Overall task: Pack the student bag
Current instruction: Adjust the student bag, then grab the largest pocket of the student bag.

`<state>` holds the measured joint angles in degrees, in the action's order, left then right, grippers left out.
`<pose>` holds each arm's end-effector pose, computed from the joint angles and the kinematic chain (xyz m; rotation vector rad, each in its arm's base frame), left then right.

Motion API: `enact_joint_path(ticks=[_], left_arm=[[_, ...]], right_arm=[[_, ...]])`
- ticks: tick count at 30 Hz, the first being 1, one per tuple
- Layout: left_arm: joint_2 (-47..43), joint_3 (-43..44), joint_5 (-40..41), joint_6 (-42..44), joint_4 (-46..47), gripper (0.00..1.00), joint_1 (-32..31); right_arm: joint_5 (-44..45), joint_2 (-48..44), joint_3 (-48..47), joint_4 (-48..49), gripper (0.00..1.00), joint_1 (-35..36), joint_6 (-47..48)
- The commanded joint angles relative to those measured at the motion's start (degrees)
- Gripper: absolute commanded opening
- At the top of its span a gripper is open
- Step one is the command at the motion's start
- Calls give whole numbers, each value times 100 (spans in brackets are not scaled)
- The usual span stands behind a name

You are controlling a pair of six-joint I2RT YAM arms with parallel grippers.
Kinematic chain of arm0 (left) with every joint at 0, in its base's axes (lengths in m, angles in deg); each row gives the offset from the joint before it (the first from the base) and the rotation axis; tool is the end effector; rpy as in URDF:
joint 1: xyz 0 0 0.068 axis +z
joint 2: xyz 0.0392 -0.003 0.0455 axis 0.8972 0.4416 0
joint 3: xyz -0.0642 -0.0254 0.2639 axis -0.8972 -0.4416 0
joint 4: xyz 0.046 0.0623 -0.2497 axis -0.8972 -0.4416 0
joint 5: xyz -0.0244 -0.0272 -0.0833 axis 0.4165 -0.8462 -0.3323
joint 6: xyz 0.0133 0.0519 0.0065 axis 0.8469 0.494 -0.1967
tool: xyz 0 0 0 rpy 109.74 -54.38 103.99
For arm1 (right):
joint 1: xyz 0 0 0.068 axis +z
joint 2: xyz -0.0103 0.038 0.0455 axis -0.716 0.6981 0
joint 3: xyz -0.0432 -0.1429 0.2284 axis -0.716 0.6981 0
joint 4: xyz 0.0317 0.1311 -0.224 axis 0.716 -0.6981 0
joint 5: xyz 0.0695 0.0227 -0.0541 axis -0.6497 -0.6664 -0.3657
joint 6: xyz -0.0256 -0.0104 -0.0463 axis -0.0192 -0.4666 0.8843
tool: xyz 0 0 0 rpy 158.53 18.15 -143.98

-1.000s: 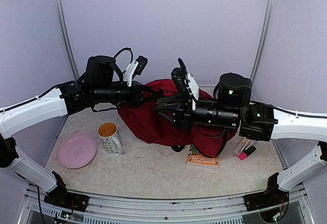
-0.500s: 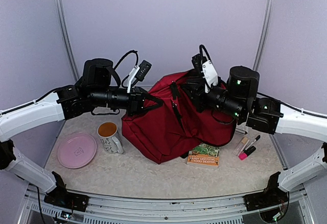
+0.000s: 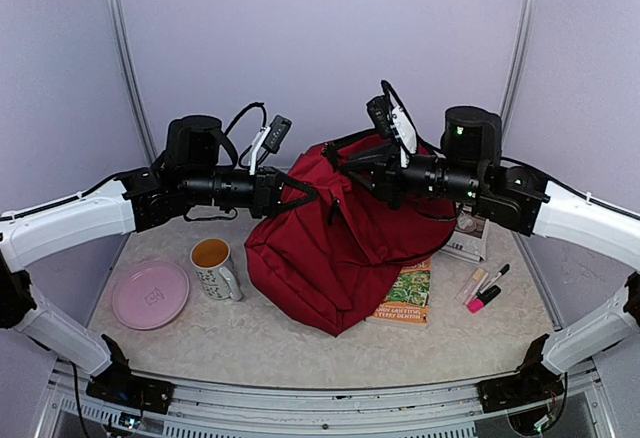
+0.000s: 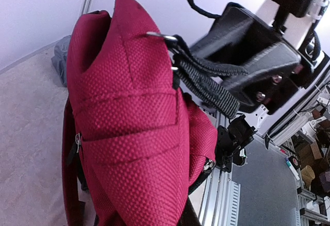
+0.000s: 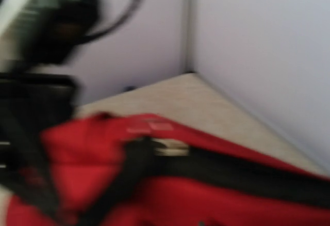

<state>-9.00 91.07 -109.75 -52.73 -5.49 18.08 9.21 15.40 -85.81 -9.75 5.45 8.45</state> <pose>0.2143 -0.2466 0.3552 0.8987 1.7676 -1.2428 0.1907 0.2458 0.3881 -0.8569 1.5545 0.8059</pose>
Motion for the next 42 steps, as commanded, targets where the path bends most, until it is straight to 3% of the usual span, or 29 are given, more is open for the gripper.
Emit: enact_joint_path(ticks=[1,5,10,15,23,32,42], left_arm=[[-55,41,178,82,637,0,2],[-50,58,188,162,605,0,1],[-61,83,189,240,533,0,-8],[-136,95,177,365,491,0,-46],[-127,102,156,487,439,0,-100],[-125,113,148,581,391,0,-147],[-168,93,186,678,382,0,-184]], right_arm=[[-773,-209,75,-82,29,33,-439],[-157,-241,174,-4,28,397,140],[875,-538,641,420,30,893,1712],[774,-1351,1636,1636,34,901,3074],[1255,-1213,1035,1459,36,892,4540],[1573,-557,325,898,42,794,5342],[1330,-440,405,635,46,571,5257]])
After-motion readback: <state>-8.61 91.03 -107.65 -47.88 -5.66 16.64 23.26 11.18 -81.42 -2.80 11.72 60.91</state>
